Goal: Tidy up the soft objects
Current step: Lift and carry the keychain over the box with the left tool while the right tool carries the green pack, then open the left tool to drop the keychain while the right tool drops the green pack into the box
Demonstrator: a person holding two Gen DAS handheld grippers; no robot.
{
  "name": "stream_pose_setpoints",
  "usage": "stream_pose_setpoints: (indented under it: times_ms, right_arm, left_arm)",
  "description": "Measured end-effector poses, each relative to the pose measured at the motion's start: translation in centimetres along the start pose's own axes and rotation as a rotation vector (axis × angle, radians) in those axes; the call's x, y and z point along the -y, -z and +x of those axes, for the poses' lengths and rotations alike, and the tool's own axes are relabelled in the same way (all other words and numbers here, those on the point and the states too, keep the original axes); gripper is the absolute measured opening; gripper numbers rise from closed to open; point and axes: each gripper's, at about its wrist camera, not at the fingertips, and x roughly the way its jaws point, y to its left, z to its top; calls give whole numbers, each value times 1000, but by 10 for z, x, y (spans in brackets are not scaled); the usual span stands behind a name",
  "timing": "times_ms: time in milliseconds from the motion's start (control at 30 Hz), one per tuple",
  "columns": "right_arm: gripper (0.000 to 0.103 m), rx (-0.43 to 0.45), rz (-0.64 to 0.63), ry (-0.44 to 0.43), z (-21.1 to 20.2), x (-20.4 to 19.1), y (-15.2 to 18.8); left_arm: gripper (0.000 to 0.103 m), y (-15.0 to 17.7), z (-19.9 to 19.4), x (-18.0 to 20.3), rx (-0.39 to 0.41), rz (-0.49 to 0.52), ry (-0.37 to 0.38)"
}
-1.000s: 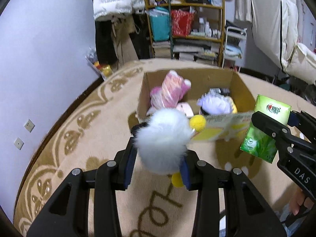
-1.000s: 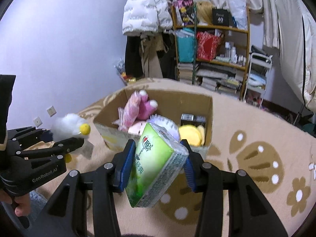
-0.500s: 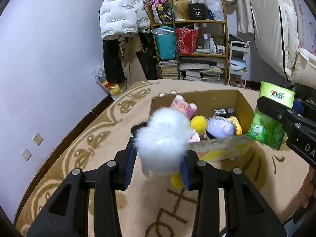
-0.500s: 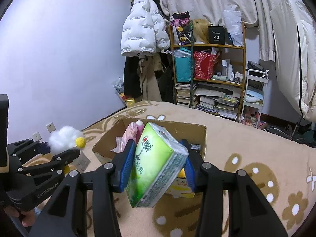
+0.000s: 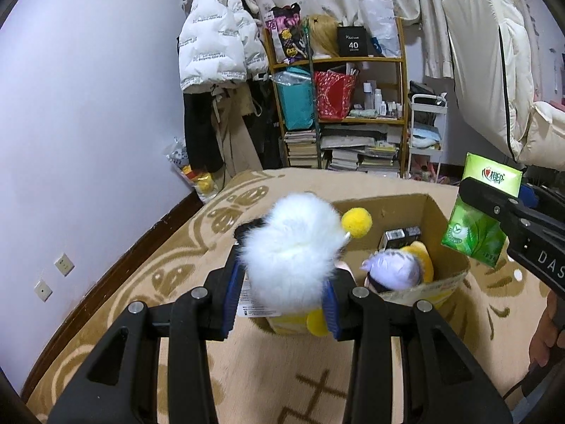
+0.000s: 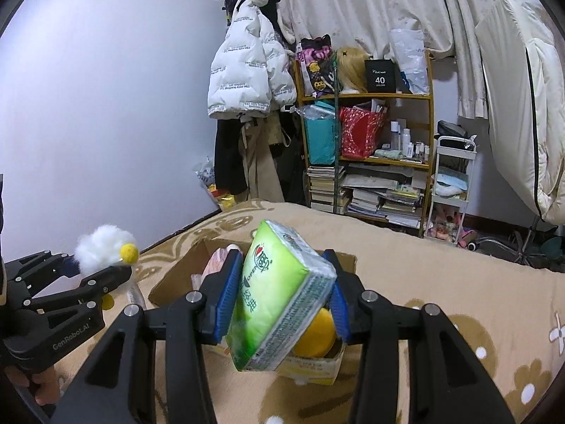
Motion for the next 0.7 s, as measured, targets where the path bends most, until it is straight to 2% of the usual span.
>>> stream_pose_setpoints:
  times_ms: [367,700]
  right_arm:
    - [48,6,6,0,24,20,-11]
    - [48,-37,25,-15,52,33,-3]
  left_arm:
    - [38,-11,25,17,34,55,8]
    - [38,-14,50,27,15,79,19]
